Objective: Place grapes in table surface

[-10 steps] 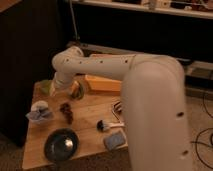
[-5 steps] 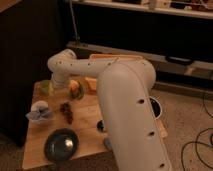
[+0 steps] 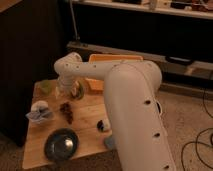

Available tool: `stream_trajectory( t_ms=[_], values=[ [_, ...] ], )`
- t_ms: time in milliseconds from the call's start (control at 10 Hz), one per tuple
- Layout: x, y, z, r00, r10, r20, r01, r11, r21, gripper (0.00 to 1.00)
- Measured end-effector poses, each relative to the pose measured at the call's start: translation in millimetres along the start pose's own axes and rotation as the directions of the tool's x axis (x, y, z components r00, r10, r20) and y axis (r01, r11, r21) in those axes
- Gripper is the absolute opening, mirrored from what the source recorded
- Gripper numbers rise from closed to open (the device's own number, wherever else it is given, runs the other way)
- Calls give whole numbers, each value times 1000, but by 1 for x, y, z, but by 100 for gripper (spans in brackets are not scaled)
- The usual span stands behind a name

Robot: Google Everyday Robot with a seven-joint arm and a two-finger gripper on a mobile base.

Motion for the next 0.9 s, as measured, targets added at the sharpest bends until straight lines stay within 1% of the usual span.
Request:
stream_trajectory(
  t_ms=[100,200,400,600,900],
  values=[
    [6,2,3,1000,-8,-9,8,1000,-1,65],
    [15,12,9,999,-31,-22,31,1000,-2,65],
    [26,26,19,998,-48,-41,47,999,-3,65],
    [31,17,25,998,-39,-50,40,999,7,65],
    [32,8,34,998,-3,-55,4,1000,3,65]
  ],
)
